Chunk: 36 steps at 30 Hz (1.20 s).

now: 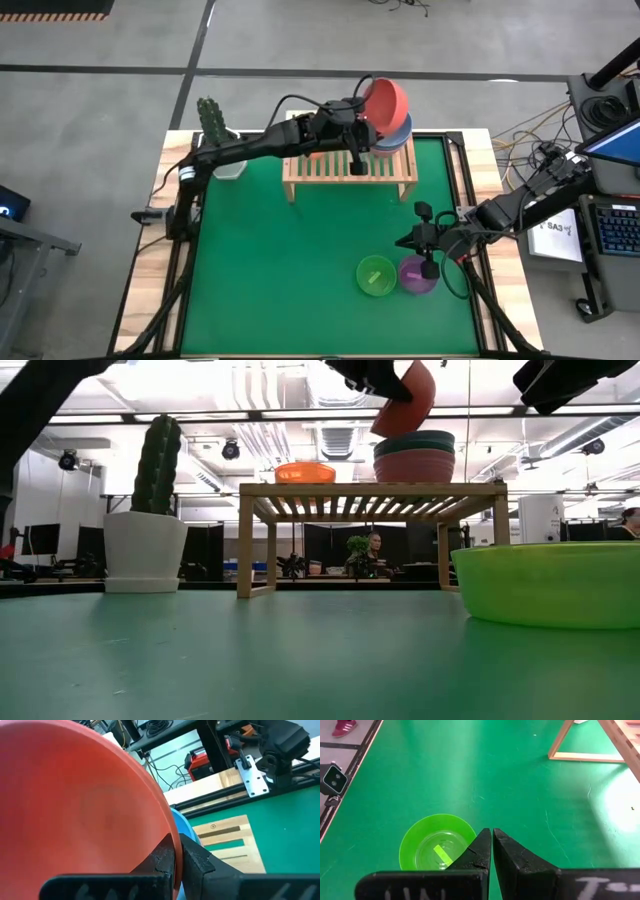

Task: Place and stack bowls onto a shelf
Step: Stack the dark orange bowl on top of the light blue bowl on the shelf

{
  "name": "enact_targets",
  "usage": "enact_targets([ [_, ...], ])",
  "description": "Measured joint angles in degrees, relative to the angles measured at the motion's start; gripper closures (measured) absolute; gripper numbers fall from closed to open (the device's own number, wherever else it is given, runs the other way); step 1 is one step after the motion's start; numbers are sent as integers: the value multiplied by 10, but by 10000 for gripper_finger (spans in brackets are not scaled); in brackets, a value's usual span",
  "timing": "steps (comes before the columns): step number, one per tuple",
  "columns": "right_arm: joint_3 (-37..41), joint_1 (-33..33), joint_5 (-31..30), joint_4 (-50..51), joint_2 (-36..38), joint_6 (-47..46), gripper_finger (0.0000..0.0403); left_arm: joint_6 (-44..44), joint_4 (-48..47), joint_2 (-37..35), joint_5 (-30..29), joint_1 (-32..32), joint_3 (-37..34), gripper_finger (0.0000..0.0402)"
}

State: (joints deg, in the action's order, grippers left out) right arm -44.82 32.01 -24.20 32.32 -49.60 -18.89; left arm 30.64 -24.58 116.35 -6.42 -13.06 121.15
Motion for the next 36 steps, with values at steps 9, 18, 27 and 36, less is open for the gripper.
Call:
enact_targets([
  [9,0,0,0,0,0,0,394,-7,-70,50,0,-14,88,401],
  [18,0,0,0,0,0,0,394,-8,-108,80,0,-16,135,330],
  [27,0,0,-4,0,0,0,394,-9,-113,73,-4,-14,137,258],
  [36,0,0,-63,-30,0,0,394,-79,-212,7,-19,-1,137,249],
])
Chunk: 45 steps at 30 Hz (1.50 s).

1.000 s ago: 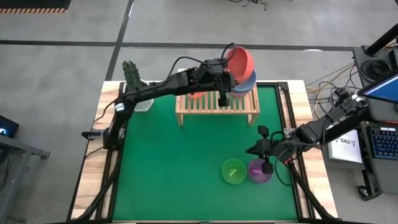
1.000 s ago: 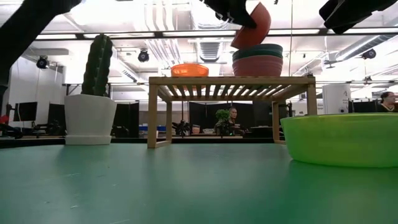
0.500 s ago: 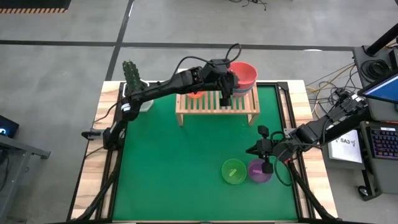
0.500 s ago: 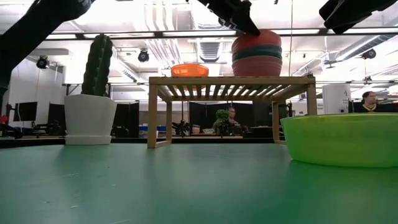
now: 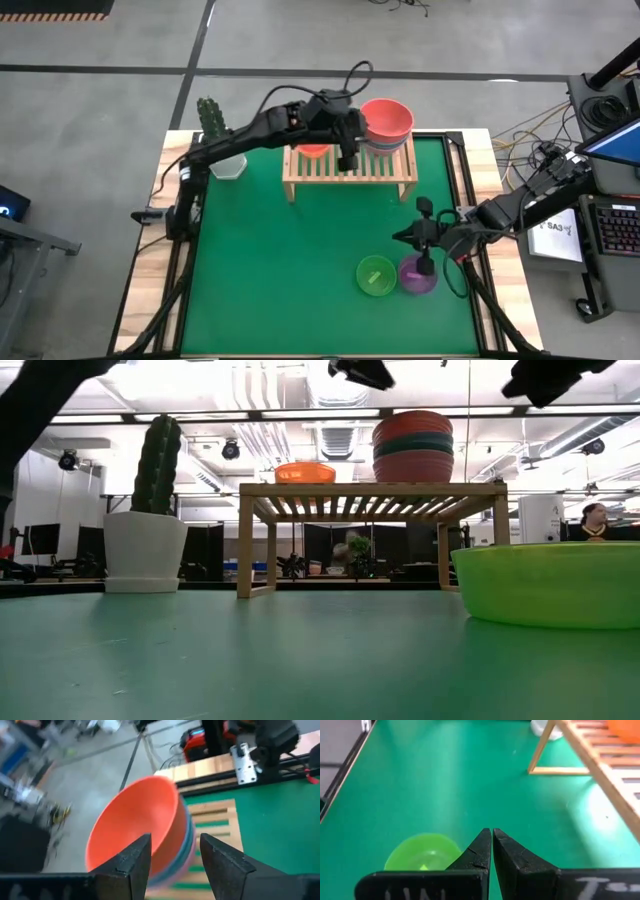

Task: Place and stack bowls onto a shelf
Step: Stack the dark orange bowl on top of the light blue bowl on the shelf

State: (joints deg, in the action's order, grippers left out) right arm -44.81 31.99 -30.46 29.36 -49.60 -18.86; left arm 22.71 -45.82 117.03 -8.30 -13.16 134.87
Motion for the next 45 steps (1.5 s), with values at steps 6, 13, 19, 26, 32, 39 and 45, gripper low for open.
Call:
enact_targets([
  [6,0,-11,-60,-71,1,24,394,-65,-83,-49,-43,19,-11,262],
  [13,-29,-96,-24,-138,17,110,394,-94,-94,-95,-67,69,-70,283],
  [19,-73,-196,-7,-134,16,147,394,-107,-31,-157,-112,117,-192,292],
  [26,-117,-321,113,-135,14,181,394,-139,125,-278,-123,152,-406,292],
  [32,-130,-413,114,-141,10,181,394,-160,291,-369,-123,177,-577,292],
  [39,-152,-487,114,-156,-40,174,394,-161,431,-439,-122,190,-706,292],
  [45,-194,-510,115,-134,-101,185,394,-181,441,-471,-122,191,-747,292],
])
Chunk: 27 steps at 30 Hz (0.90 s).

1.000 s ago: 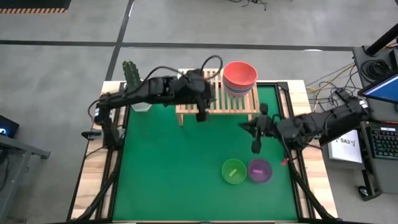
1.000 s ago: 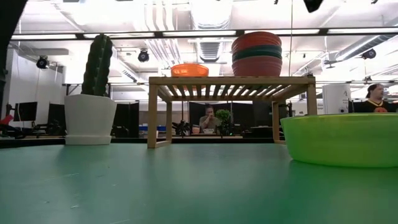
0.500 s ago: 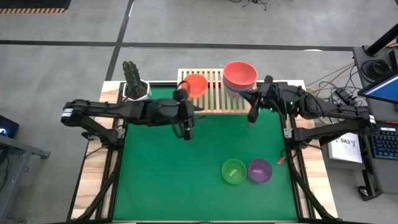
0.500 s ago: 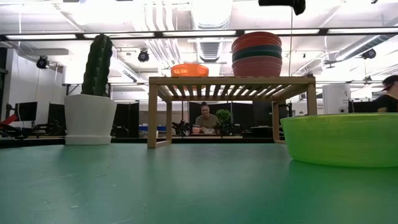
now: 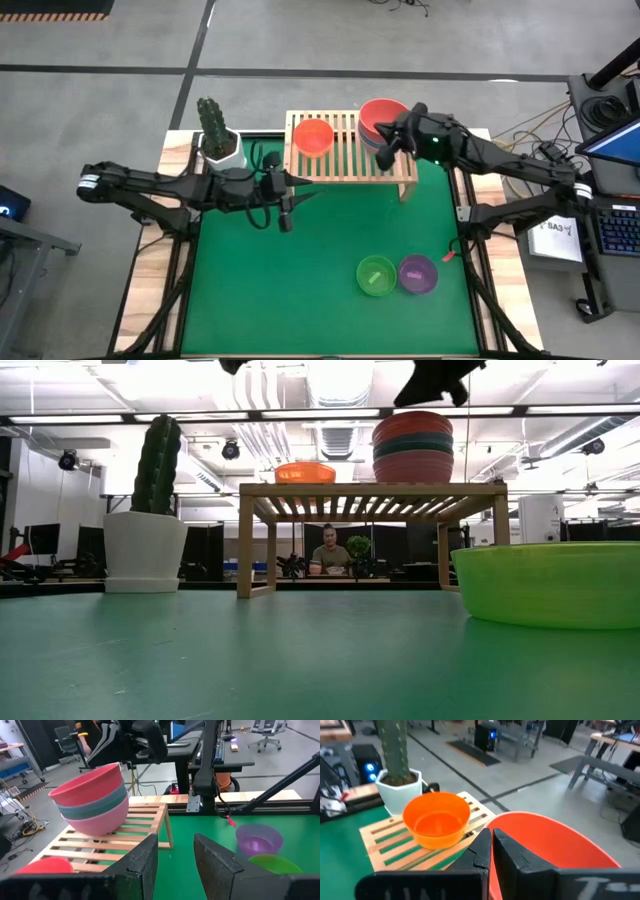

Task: Place and stack bowls onto a shelf
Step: Stack the dark orange bowl on top of the light blue bowl on the shelf

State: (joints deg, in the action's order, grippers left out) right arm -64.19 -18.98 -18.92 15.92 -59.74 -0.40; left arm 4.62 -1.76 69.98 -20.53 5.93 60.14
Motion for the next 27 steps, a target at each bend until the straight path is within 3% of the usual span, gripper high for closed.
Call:
enact_targets([
  [13,-38,-5,-4,67,-58,-43,394,-3,-1,-4,0,3,-23,292],
  [27,-13,-4,-6,77,8,-57,394,-27,-10,-4,0,9,-32,292],
])
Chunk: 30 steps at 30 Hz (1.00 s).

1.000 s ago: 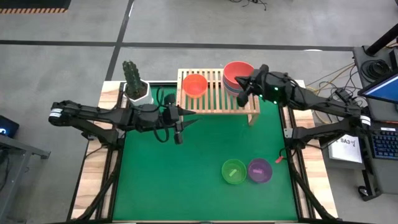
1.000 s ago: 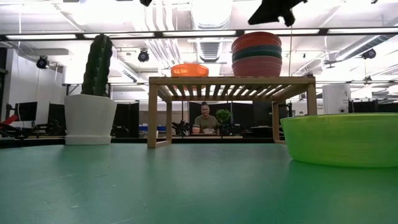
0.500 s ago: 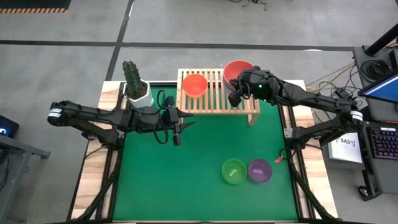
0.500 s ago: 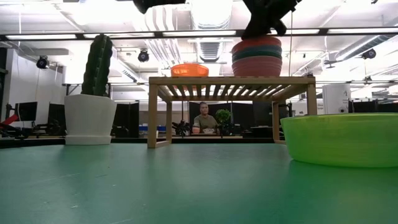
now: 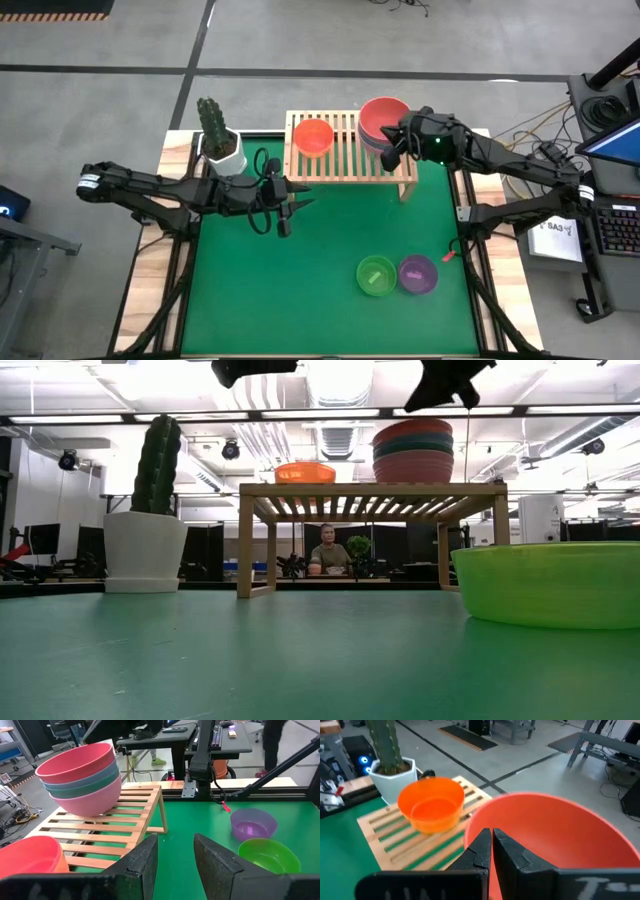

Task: Place and stack bowls onto a shelf
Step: Stack the dark orange bowl on top of the light blue bowl on the shelf

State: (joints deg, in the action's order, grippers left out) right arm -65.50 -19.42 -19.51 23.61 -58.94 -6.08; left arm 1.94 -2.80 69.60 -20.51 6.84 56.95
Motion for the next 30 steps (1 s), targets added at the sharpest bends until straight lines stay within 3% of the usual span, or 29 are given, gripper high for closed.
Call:
enact_targets([
  [7,48,0,0,1,12,-23,394,-4,2,0,0,5,-1,292],
  [15,23,-1,-3,-2,28,-9,394,-12,2,0,0,12,-1,292],
  [30,67,-1,-77,39,83,-23,394,-37,-3,24,0,23,-1,292],
])
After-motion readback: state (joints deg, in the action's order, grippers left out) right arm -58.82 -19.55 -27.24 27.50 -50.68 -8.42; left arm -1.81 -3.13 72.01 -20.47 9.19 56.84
